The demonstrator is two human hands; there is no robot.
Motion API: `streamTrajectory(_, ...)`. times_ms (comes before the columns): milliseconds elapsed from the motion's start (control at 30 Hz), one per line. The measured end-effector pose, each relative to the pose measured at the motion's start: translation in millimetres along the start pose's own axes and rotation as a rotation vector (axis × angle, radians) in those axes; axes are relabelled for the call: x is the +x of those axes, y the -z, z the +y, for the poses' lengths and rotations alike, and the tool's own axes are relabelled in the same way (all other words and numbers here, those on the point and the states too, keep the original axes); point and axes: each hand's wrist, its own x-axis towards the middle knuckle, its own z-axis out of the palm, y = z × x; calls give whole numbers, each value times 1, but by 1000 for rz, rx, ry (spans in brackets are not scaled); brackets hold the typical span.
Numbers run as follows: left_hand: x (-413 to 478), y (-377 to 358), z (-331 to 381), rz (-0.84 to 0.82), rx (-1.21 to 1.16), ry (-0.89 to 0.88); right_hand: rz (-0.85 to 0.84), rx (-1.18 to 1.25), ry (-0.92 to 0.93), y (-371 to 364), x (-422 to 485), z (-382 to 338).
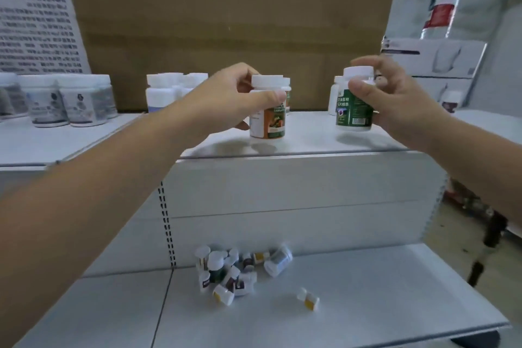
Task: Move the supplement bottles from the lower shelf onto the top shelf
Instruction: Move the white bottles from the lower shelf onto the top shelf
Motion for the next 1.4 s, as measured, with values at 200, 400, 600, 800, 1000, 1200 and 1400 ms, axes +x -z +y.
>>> streamTrajectory(200,81,-84,28,-114,121,24,-124,-197,20,75,52,46)
streamTrajectory(400,144,-140,33,-108,174,66,-370,-262,76,130,91,78)
streamTrajectory(600,170,-155,30,-65,196,88,-361,-460,218,159,123,98)
streamTrajectory(800,171,-162,24,9,141,51,-270,-390,324,160,133,127)
streamTrajectory(1000,168,-157,27,33,198,57,-208,-402,346,156,132,132)
streamTrajectory(1200,159,-125,41,-13,545,43,-32,-638,456,154,123,125)
streamTrajectory(1400,155,-77,35,23,778,53,-389,-776,498,127,91,82)
